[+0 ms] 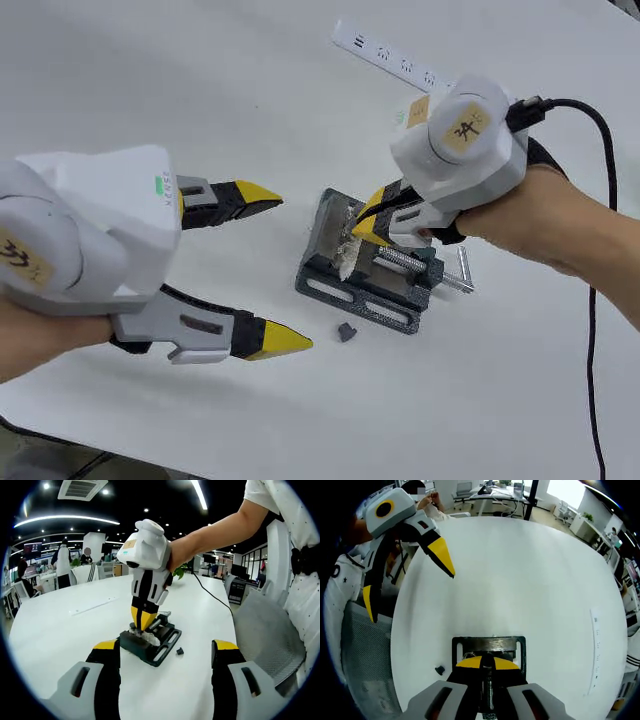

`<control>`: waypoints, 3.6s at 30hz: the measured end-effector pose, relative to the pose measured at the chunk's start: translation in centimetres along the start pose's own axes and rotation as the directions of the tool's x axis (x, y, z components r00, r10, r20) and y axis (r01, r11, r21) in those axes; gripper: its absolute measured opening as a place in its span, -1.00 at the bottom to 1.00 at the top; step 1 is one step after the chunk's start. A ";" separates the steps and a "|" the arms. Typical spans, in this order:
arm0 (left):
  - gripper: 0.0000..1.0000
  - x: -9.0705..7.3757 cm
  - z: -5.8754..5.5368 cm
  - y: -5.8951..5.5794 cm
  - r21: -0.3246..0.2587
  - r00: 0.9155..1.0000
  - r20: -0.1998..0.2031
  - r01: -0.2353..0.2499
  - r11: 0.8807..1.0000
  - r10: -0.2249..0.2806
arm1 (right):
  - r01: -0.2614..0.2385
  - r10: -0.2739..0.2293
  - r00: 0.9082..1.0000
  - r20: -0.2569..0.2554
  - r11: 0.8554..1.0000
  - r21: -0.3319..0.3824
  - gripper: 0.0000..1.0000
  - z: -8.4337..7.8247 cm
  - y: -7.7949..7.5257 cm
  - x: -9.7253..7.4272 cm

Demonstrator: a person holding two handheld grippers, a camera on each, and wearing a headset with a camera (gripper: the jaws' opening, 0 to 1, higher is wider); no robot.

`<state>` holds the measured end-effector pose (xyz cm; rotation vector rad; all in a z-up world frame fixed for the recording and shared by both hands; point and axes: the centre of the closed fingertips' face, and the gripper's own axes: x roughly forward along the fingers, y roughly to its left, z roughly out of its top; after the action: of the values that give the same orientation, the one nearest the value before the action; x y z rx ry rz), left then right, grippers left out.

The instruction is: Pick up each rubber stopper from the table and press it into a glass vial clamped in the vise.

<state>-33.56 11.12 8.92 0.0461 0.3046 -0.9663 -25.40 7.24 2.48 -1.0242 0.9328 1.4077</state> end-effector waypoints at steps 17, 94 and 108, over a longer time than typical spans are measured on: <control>0.46 -0.3 0.0 -0.2 0.007 1.000 -0.016 0.004 1.000 -0.004 | 0.017 -0.017 0.999 0.028 1.000 0.000 -0.96 0.1 -0.2 -0.1; 0.40 -1.4 0.5 -2.0 0.086 0.994 -0.107 0.040 0.996 -0.030 | 0.121 -0.165 0.954 0.251 0.976 0.183 -0.05 -2.5 2.0 -6.2; 0.34 -0.7 0.2 -3.0 0.144 0.981 -0.182 0.088 0.986 -0.061 | 0.126 -0.208 0.919 0.334 0.960 0.251 0.18 -4.5 4.0 -7.5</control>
<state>-36.31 9.94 9.54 0.2619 0.3985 -1.0609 -28.84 0.32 8.19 -0.6327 0.6971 1.2562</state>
